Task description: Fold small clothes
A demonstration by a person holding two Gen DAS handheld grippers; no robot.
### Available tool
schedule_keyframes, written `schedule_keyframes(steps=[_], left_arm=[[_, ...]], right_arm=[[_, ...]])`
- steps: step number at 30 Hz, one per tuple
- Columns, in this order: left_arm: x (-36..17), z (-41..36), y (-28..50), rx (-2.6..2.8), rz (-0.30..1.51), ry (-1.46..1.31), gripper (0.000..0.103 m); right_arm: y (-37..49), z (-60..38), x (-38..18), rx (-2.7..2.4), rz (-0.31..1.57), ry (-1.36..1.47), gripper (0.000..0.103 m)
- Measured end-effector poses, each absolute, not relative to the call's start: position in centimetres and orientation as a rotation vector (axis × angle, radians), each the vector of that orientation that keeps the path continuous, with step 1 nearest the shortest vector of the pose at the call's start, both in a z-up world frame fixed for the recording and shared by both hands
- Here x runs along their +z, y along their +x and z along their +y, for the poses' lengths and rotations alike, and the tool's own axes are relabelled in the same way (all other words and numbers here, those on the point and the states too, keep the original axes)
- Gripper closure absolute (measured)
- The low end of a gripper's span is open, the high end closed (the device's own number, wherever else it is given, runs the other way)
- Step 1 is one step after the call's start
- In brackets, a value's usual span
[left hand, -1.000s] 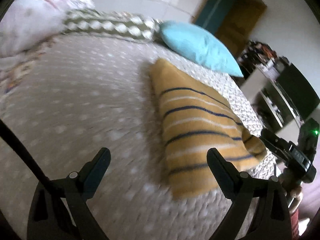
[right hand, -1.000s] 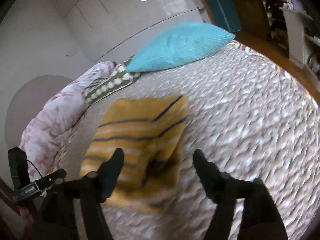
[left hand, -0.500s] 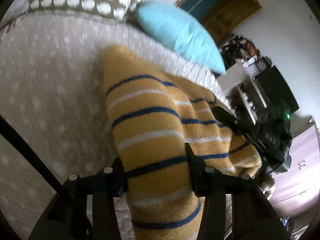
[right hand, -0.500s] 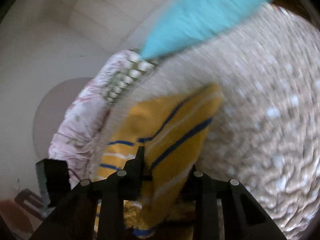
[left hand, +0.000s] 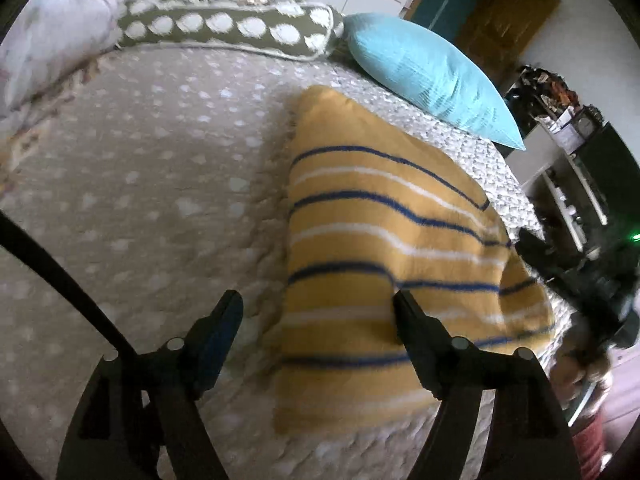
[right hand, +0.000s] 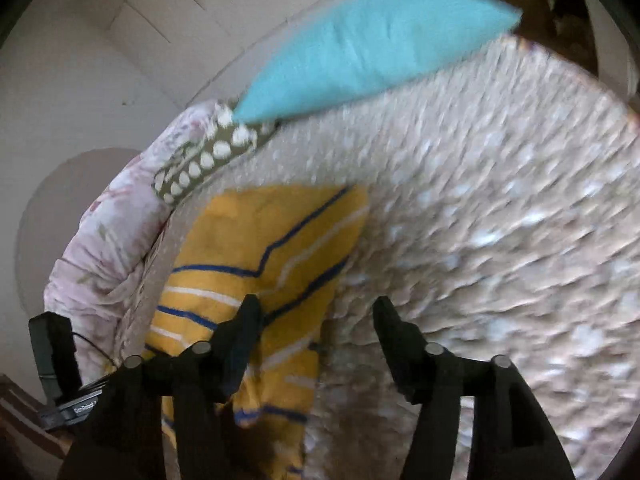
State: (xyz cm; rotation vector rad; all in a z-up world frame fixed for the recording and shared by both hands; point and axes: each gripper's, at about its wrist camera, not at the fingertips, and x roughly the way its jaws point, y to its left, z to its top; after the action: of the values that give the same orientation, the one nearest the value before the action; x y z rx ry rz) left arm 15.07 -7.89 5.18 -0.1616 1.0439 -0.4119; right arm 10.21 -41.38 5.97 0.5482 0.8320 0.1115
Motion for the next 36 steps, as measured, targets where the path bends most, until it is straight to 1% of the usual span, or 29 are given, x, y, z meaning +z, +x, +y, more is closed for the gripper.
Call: schedule_keyframes(steps=[1,2,3,6,9,11,13,16,17,19,21,22,23,24,25,27,31,33,36], left_arm=[[5.6,-7.5,14.3,-0.396,1.027,-0.140,0.027],[5.8,-7.1,13.6,-0.384,1.014,-0.125,0.027],[6.2,-6.7,12.7,-0.369,0.994,-0.104,0.027],[6.6,-5.9,10.0,-0.342,0.959,-0.047,0.027],[6.0,-4.9,7.5,-0.298,0.955,0.018,0.027],[5.2,-4.2,5.9,-0.279,0.957,0.038,0.026],[4.0,-3.1,4.7,-0.258,0.960,0.049,0.021],[1.6,-1.9,4.4,-0.193,0.995,0.053,0.021],[0.9,-1.5,4.4,-0.188,1.002,0.037,0.019],[0.6,-0.8,4.0,-0.209,0.955,-0.014,0.011],[0.3,-1.0,4.0,-0.225,0.947,0.002,0.007],[0.2,-1.1,3.9,-0.225,0.943,0.010,0.005],[0.1,-1.2,3.8,-0.224,0.938,0.014,0.005],[0.1,-1.2,3.7,-0.227,0.930,0.008,0.005],[0.1,-1.1,3.8,-0.233,0.924,-0.006,0.005],[0.1,-0.5,3.5,-0.253,0.910,-0.043,0.005],[0.3,0.7,3.3,-0.292,0.884,-0.130,0.005],[0.4,1.0,3.2,-0.304,0.877,-0.159,0.005],[0.4,1.3,3.2,-0.315,0.870,-0.185,0.005]], right_arm=[[9.4,-41.5,7.1,0.120,0.798,0.552,0.056],[9.0,-41.5,7.9,0.135,0.783,0.566,0.068],[8.6,-41.3,8.5,0.159,0.770,0.580,0.075],[7.8,-39.6,9.3,0.273,0.770,0.597,0.079],[7.5,-37.6,7.6,0.302,0.831,0.573,0.080],[6.7,-37.2,5.4,0.274,0.886,0.578,0.080],[5.6,-37.2,3.2,0.234,0.933,0.589,0.081],[4.2,-37.4,2.2,0.189,0.928,0.580,0.079],[3.8,-37.3,2.7,0.177,0.925,0.564,0.077],[3.0,-36.6,4.2,0.155,0.898,0.497,0.076],[2.5,-35.3,6.4,0.147,0.845,0.396,0.072],[2.4,-34.4,7.3,0.143,0.817,0.349,0.071],[2.4,-33.4,8.4,0.143,0.781,0.305,0.067],[2.6,-32.5,9.2,0.154,0.749,0.279,0.061],[3.0,-31.8,9.6,0.166,0.735,0.269,0.059],[5.0,-30.0,10.0,0.199,0.730,0.276,0.059],[9.4,-26.7,8.9,0.283,0.807,0.332,0.059],[11.7,-24.9,7.5,0.335,0.858,0.371,0.067],[13.4,-22.3,4.8,0.416,0.946,0.450,0.067]])
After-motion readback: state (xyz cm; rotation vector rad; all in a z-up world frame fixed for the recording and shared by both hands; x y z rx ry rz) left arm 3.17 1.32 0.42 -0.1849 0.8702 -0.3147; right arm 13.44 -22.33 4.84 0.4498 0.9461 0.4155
